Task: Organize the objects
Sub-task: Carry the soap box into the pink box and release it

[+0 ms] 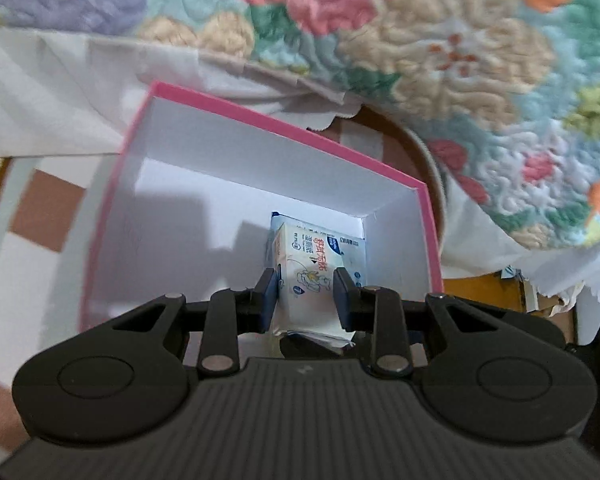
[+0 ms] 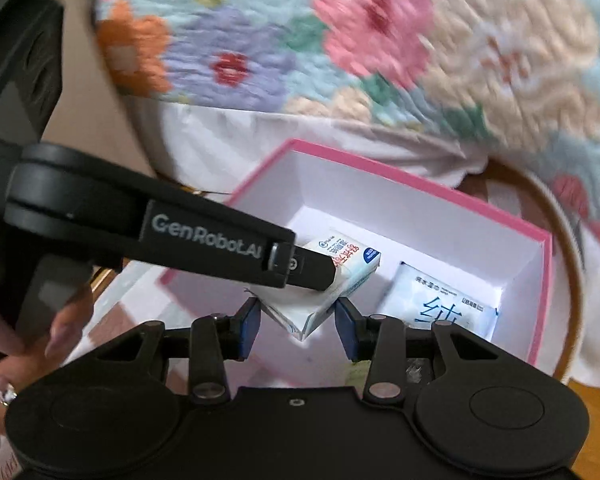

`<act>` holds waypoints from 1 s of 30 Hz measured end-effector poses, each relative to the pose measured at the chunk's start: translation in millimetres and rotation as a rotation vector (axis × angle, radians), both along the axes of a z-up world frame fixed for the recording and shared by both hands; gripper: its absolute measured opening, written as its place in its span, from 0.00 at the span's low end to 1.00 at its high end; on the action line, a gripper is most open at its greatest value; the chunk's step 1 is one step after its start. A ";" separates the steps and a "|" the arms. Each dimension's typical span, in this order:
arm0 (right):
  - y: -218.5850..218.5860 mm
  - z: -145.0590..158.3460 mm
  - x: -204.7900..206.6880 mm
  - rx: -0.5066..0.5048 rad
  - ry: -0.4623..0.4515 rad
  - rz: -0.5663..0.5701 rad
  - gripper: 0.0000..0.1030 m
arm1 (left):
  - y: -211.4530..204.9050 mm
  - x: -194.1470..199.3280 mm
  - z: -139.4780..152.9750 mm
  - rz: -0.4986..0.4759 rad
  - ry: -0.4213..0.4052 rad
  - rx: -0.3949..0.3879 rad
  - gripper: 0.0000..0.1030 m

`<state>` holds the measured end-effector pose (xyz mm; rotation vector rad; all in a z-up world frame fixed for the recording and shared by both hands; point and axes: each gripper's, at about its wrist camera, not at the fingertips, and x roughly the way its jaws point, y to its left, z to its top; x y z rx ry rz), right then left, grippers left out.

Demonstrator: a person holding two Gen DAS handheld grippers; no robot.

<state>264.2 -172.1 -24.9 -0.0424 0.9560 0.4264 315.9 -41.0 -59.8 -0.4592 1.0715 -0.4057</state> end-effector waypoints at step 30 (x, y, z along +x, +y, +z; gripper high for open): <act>-45.8 25.1 -25.2 -0.018 0.023 0.028 0.54 | -24.5 -48.9 58.9 -0.107 -0.101 0.343 0.47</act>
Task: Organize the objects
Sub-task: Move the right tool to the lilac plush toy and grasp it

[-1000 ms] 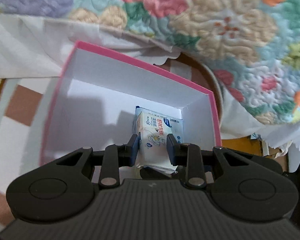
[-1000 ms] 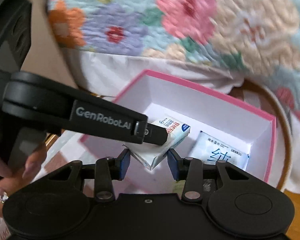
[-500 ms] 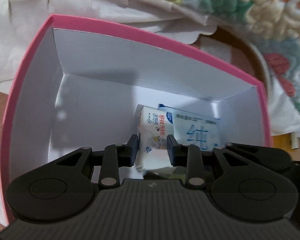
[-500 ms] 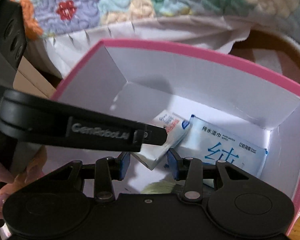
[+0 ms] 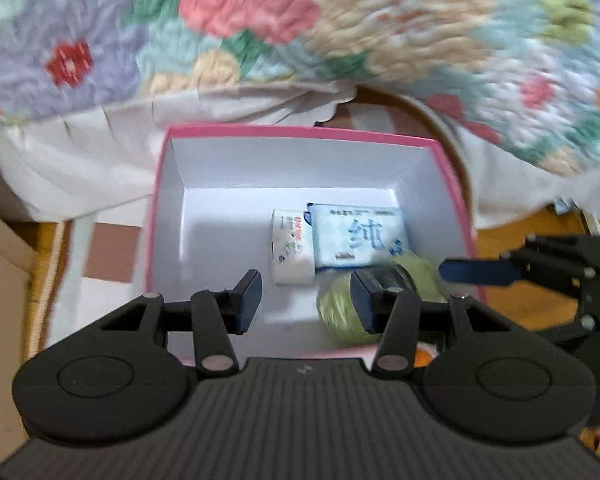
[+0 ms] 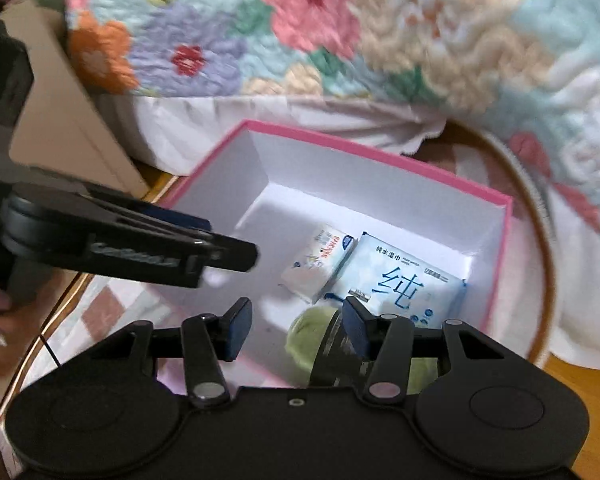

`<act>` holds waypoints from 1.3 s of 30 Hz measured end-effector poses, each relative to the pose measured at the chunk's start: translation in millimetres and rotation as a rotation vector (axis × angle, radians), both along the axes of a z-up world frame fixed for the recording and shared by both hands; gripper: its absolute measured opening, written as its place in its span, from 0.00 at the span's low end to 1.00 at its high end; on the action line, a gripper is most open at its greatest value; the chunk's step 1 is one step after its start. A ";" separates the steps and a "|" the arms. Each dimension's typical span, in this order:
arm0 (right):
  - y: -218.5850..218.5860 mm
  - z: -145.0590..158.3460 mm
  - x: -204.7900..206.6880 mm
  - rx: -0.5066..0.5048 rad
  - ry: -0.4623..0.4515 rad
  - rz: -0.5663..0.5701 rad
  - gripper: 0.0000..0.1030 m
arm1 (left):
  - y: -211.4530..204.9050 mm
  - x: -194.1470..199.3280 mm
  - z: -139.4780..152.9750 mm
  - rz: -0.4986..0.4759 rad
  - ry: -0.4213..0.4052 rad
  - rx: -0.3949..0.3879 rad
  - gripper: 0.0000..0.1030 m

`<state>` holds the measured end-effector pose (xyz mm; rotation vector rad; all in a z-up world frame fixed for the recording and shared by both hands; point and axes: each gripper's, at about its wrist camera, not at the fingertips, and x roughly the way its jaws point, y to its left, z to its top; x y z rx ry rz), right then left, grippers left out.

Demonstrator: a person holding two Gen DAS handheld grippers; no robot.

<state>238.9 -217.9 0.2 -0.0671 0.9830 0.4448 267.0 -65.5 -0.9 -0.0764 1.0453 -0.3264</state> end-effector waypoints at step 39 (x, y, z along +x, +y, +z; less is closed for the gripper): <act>33.0 27.7 -180.7 0.106 -0.055 0.098 0.80 | 44.8 -166.3 -22.5 0.080 0.064 -0.058 0.59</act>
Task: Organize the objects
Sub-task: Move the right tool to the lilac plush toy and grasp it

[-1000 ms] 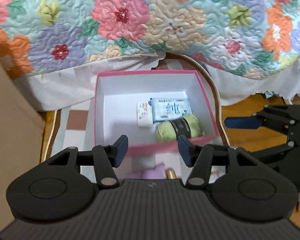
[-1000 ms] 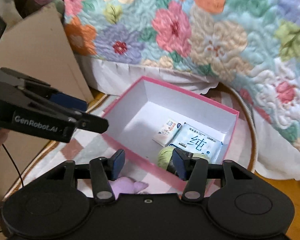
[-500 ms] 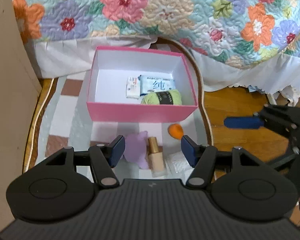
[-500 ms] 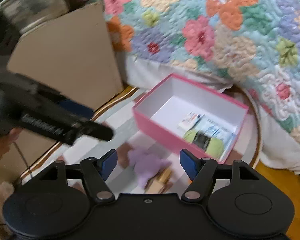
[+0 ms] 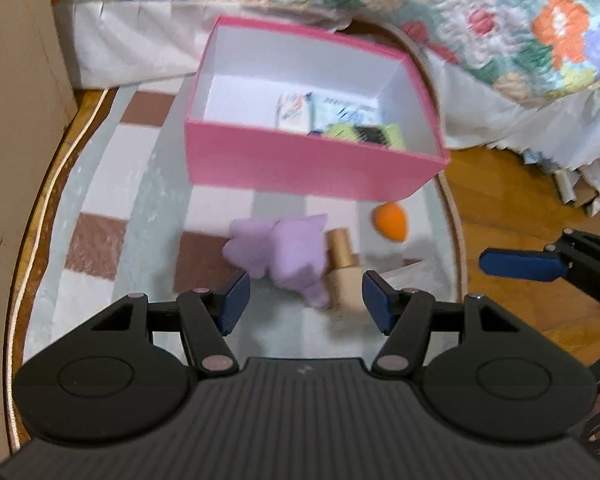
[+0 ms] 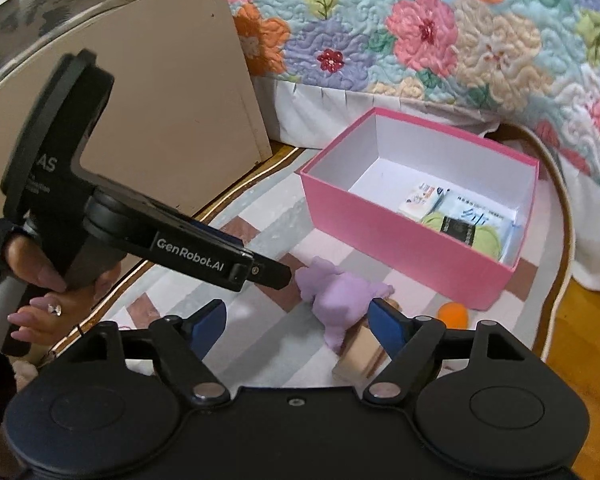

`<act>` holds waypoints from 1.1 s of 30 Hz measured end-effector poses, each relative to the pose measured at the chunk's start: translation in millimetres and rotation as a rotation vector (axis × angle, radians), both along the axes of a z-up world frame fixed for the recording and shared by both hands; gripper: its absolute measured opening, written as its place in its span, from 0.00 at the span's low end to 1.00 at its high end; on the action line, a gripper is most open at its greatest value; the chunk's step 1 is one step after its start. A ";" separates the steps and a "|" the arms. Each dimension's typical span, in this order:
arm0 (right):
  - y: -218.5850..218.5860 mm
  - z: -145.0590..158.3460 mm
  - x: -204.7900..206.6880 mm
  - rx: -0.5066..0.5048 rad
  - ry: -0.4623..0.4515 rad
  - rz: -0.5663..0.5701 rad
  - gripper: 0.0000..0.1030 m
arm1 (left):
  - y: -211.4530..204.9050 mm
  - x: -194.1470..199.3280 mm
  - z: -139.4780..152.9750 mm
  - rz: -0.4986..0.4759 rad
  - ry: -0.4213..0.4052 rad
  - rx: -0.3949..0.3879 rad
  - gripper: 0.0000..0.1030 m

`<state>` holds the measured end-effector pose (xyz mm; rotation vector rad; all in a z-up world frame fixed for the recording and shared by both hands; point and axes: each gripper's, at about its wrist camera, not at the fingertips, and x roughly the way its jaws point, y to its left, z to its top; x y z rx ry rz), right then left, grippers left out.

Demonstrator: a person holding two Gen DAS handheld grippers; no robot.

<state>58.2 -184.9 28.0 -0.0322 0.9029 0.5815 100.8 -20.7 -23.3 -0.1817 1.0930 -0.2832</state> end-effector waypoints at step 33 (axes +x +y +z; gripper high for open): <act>51.7 -153.5 60.2 0.049 0.140 -0.307 0.78 | 50.0 72.4 -132.7 0.085 -0.002 -0.251 0.37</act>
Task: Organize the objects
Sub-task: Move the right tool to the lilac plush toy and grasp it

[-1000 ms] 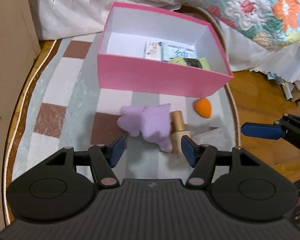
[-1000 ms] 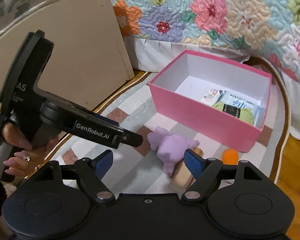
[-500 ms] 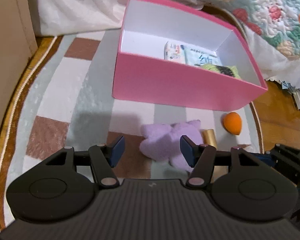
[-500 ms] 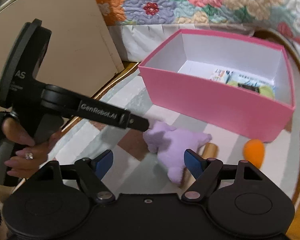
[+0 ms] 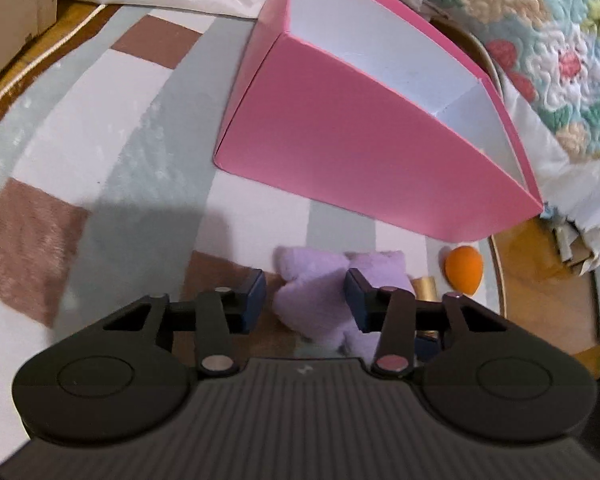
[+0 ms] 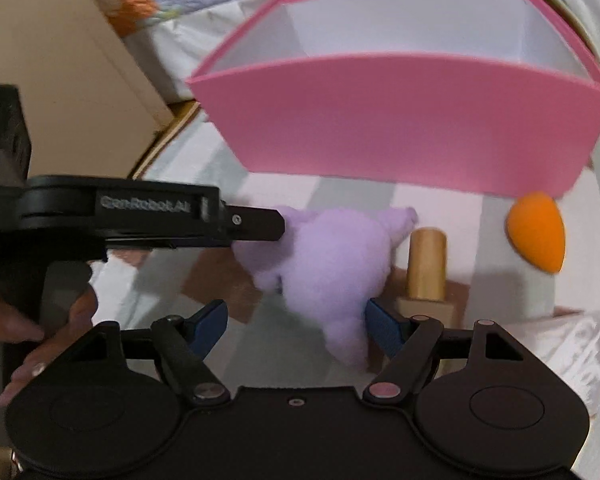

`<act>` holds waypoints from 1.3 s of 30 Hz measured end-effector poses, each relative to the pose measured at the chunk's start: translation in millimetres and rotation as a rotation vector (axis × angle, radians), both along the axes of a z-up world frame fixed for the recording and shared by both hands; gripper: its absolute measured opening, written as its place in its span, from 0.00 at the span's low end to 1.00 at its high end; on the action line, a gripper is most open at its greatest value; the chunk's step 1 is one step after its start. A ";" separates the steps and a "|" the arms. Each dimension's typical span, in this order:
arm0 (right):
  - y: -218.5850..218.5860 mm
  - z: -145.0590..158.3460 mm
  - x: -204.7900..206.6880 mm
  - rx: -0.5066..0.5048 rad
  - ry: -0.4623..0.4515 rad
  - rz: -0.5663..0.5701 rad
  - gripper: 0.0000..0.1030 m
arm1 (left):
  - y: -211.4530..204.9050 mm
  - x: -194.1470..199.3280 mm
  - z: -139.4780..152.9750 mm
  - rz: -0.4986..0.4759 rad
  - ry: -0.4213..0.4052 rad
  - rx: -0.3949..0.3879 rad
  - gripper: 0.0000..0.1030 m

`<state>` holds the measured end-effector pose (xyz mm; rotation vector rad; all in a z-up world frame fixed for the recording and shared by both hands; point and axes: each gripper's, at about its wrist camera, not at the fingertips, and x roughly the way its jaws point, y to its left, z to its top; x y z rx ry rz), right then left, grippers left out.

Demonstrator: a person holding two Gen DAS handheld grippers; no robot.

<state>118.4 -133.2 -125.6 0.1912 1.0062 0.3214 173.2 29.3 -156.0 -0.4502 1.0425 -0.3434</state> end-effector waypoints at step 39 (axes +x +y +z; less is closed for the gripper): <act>-3.8 65.1 -44.3 -0.076 -0.146 0.213 0.72 | -33.7 -81.7 84.9 0.027 -0.029 0.124 0.20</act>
